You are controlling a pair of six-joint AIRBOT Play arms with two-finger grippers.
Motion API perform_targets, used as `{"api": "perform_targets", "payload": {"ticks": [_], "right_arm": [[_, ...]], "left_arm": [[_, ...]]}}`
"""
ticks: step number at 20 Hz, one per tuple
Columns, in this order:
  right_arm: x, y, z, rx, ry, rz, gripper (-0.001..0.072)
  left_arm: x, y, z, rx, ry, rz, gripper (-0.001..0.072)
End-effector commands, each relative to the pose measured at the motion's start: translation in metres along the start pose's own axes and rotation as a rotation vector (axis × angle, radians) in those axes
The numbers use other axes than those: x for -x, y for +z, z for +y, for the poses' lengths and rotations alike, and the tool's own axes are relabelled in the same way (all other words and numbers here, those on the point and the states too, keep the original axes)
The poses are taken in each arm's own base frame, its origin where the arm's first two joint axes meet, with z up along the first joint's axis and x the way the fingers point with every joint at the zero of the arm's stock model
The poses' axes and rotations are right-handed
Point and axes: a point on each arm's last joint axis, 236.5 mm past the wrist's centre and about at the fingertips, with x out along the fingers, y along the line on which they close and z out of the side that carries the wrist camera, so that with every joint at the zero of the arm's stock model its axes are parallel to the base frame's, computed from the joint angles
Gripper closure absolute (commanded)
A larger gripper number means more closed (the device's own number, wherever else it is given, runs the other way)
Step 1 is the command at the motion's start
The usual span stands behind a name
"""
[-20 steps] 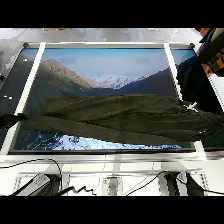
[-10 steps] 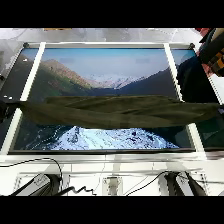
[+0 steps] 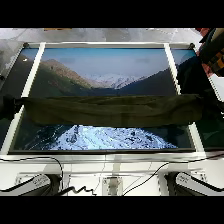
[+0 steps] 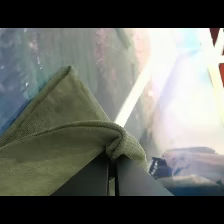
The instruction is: Fold the clothes and pants, and hang the long-sleeved shirts on hangers.
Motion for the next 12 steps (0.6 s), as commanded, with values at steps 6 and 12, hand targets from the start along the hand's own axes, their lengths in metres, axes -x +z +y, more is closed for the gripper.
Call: {"api": "perform_targets", "payload": {"ticks": [6,12], "right_arm": [[-0.066,0.034,0.038,-0.091,0.043,-0.167,0.0672],[-0.090,0.031,0.020,-0.115,0.003,-0.177,0.0672]], "left_arm": [[-0.017,0.033,0.026,0.102,0.062,-0.149,0.0688],[-0.052,0.008,0.036,0.161,0.058,-0.066,0.0687]]}}
